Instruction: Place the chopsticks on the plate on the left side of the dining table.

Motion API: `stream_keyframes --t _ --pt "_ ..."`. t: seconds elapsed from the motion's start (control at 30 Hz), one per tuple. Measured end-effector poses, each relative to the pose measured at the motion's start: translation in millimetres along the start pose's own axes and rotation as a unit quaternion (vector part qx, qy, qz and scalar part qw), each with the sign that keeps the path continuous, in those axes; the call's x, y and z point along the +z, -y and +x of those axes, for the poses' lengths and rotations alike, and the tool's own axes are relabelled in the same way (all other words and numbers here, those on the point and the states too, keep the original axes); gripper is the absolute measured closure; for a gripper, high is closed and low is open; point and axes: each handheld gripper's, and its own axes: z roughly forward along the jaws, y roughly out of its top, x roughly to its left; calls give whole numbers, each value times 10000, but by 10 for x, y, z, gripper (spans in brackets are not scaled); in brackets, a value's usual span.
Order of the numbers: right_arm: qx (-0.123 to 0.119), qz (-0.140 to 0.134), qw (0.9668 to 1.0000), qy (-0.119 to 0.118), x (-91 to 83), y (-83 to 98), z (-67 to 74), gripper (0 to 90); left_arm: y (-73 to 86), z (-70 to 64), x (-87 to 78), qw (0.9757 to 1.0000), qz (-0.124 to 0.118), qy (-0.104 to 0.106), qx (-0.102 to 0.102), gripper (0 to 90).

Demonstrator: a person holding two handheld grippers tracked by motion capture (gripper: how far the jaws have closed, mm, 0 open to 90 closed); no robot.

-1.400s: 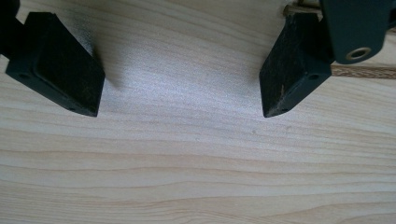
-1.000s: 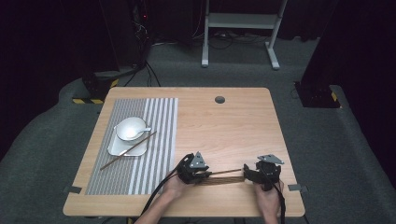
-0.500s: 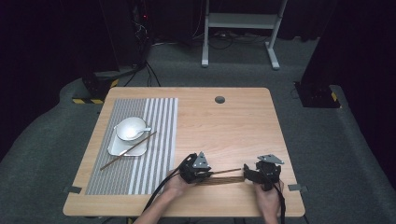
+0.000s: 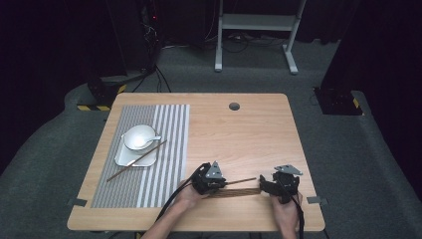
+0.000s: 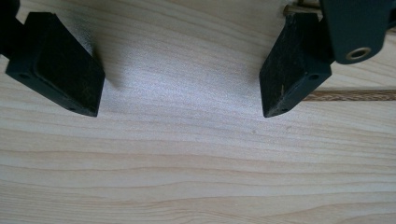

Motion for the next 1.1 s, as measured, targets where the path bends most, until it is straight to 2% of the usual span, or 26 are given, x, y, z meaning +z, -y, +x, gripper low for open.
stream_keyframes --t 0.13,0.37,0.53,0.6,0.77,1.1 --pt "-10 -3 10000 0 0 0 -1 136 -13 10 0 9999 58 31 153 828" --pt "2 1 10000 1 0 0 0 136 -13 27 10 9998 6 68 210 831" --pt "-7 -3 10000 0 0 0 -1 136 -24 22 7 9990 54 40 445 840" --pt "2 1 10000 1 0 0 0 136 -34 -3 6 9982 93 -24 597 844" --pt "2 1 10000 2 0 0 0 137 -59 -27 11 9968 144 -10 781 846" --pt "-2 0 10000 1 0 0 0 136 -68 -32 -54 9965 71 -67 825 848"
